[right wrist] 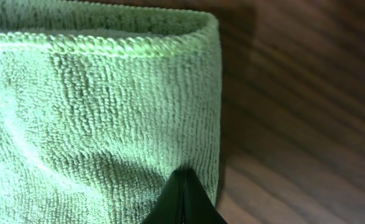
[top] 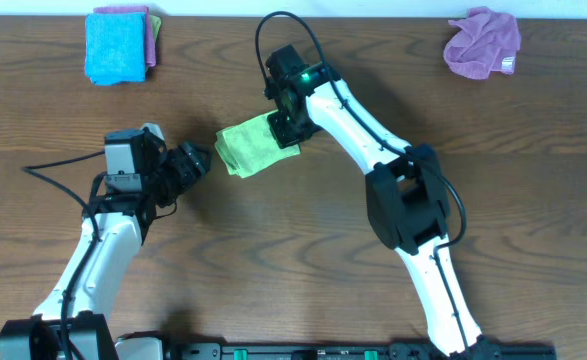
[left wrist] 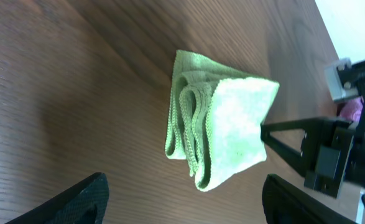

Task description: Fold the cloth

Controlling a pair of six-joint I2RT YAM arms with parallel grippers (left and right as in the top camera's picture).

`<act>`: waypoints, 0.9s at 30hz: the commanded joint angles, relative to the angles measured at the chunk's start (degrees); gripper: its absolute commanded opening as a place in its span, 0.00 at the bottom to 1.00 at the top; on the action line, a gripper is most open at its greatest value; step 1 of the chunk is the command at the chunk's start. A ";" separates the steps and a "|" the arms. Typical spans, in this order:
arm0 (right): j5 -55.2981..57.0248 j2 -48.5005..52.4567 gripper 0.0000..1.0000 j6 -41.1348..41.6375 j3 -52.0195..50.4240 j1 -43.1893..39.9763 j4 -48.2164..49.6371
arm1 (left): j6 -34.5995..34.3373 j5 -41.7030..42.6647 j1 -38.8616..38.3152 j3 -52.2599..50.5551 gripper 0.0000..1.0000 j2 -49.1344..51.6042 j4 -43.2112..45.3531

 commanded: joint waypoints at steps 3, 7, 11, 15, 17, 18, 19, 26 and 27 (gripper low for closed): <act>-0.52 -0.20 0.01 2.16 -0.09 1.73 -1.49 | -0.11 -0.13 0.81 0.15 0.82 0.35 0.20; -0.50 -0.37 0.01 3.28 -0.07 1.79 -2.25 | 0.26 -0.17 0.81 0.15 0.82 0.35 0.22; -0.44 -1.99 0.01 3.56 0.37 1.27 -2.71 | 0.68 -0.15 1.29 0.15 0.83 1.70 0.76; 0.02 -4.55 0.01 3.54 0.52 0.90 -2.84 | 1.14 0.44 1.49 0.15 0.86 5.90 3.63; 0.37 -4.90 0.01 3.52 0.52 0.72 -2.95 | 1.11 2.89 1.49 0.17 0.87 8.63 6.86; 0.37 -4.90 0.01 3.52 0.50 0.52 -3.34 | 1.11 4.79 1.49 0.17 0.88 10.45 9.60; 0.35 -4.87 0.01 3.54 0.50 0.35 -3.69 | 1.07 6.43 1.49 0.17 0.88 12.17 12.41; 0.37 -4.87 0.01 3.34 0.50 0.00 -4.46 | -0.24 15.02 1.49 0.28 0.89 21.40 24.09; 0.37 -4.87 0.01 3.34 0.50 -0.02 -4.46 | -0.22 15.06 1.49 0.28 0.89 22.27 24.02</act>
